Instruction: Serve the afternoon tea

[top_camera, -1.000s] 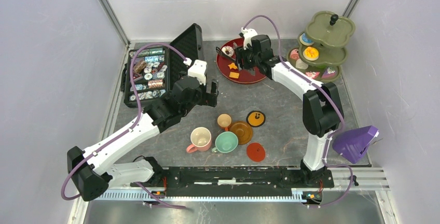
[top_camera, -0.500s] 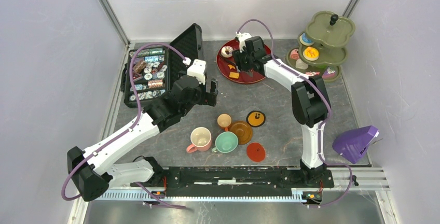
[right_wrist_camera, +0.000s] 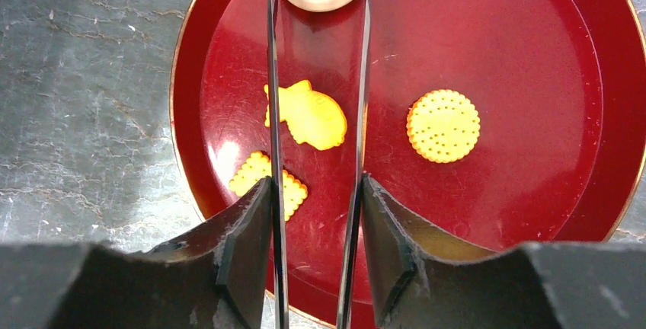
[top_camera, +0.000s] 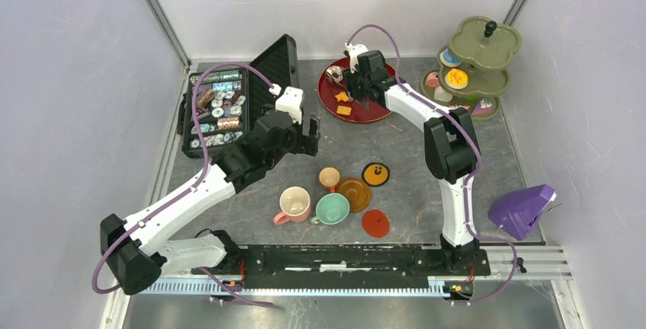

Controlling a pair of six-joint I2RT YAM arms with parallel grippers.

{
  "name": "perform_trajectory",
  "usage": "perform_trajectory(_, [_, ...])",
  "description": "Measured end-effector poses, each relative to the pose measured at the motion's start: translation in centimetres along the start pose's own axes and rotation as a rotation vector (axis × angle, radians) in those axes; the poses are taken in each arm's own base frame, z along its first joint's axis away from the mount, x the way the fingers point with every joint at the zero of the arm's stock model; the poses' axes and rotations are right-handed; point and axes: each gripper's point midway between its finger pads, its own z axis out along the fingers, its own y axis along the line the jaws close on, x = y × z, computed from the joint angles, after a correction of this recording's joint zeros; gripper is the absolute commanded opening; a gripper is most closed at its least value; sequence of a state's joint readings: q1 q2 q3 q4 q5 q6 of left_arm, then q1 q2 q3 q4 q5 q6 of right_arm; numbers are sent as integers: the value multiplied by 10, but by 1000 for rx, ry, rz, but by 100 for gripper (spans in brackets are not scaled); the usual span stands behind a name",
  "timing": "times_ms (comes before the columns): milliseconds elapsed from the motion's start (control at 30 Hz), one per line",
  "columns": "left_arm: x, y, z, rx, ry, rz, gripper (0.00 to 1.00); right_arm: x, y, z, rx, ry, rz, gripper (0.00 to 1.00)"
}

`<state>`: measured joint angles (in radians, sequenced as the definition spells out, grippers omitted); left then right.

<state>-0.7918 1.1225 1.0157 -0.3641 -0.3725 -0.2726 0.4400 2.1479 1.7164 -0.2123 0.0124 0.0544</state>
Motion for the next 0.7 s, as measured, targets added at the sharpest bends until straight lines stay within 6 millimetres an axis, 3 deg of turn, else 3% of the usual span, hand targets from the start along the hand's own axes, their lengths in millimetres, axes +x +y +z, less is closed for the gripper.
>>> perform_trajectory(233, [1,-1,1,7,5,1,100,3,-4,-2,21,-4,-3,29])
perform_trajectory(367, [1,-2,1,9,6,1,100,15,-8,-18,42,9,-10,27])
perform_trajectory(533, [2,-3,1,14,7,1,100,25,-13,-65,68,1,-17,25])
perform_trajectory(700, [2,-3,0,15,7,1,100,31,-21,-135,101,-48,-30,25])
